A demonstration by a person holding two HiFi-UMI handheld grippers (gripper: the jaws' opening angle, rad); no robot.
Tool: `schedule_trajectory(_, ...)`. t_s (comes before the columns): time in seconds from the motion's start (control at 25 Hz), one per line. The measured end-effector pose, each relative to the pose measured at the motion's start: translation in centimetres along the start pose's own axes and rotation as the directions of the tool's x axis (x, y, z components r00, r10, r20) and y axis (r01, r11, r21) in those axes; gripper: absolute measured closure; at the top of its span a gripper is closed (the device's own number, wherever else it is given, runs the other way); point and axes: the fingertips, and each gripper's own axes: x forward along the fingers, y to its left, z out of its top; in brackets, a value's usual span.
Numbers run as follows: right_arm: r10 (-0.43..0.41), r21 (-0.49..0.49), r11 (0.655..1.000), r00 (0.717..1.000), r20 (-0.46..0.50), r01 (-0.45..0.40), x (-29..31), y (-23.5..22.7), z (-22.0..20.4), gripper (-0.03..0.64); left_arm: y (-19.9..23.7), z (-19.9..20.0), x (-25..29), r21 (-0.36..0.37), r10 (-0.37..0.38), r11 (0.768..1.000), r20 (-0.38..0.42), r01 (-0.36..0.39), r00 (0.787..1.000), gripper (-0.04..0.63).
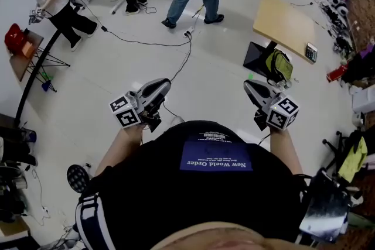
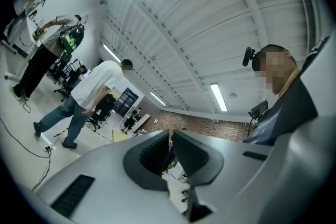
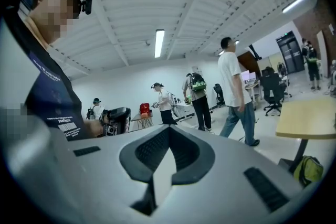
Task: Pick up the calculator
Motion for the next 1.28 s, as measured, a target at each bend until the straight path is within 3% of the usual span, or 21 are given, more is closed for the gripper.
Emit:
schedule_trajectory(0.2, -0.057, -0.059, 0.997, 0.998, 0.017, 0.058, 6.3, -3.0, 3.1, 0.632, 8.2, 3.7, 0.6, -0.01, -0.057, 0.998, -0.005, 0.057, 0.998, 0.561)
schedule_trajectory(0.48, -0.134, -0.034, 0.99, 0.988, 0.082, 0.137, 16.4, -6.5, 7.3, 0.632, 18.8, 10.3, 0.2, 0.007, -0.109, 0.994, -0.085, 0.11, 0.99, 0.56)
schedule_trajectory(0.64, -0.127, -0.051, 0.99, 0.99, 0.069, 0.13, 20.7, -7.9, 7.7, 0.632, 23.8, 12.5, 1.6, -0.007, -0.127, 0.992, -0.082, 0.127, 0.988, 0.561)
schedule_trajectory(0.8, -0.143, -0.046, 0.988, 0.988, 0.053, 0.146, 22.0, -11.3, 7.6, 0.632, 26.8, 12.3, 4.6, -0.043, -0.159, 0.987, -0.099, 0.155, 0.982, 0.56)
schedule_trajectory(0.96, -0.146, -0.01, 0.989, 0.986, 0.082, 0.147, 22.8, -16.4, 8.3, 0.632, 30.0, 11.9, 8.5, -0.05, -0.145, 0.989, -0.129, 0.139, 0.981, 0.561)
schedule_trajectory(1.28, -0.048, -0.034, 0.998, 0.996, 0.081, 0.051, 22.9, -31.4, 11.7, 0.632, 34.7, 13.2, 22.6, 0.01, -0.086, 0.996, -0.094, 0.088, 0.992, 0.561)
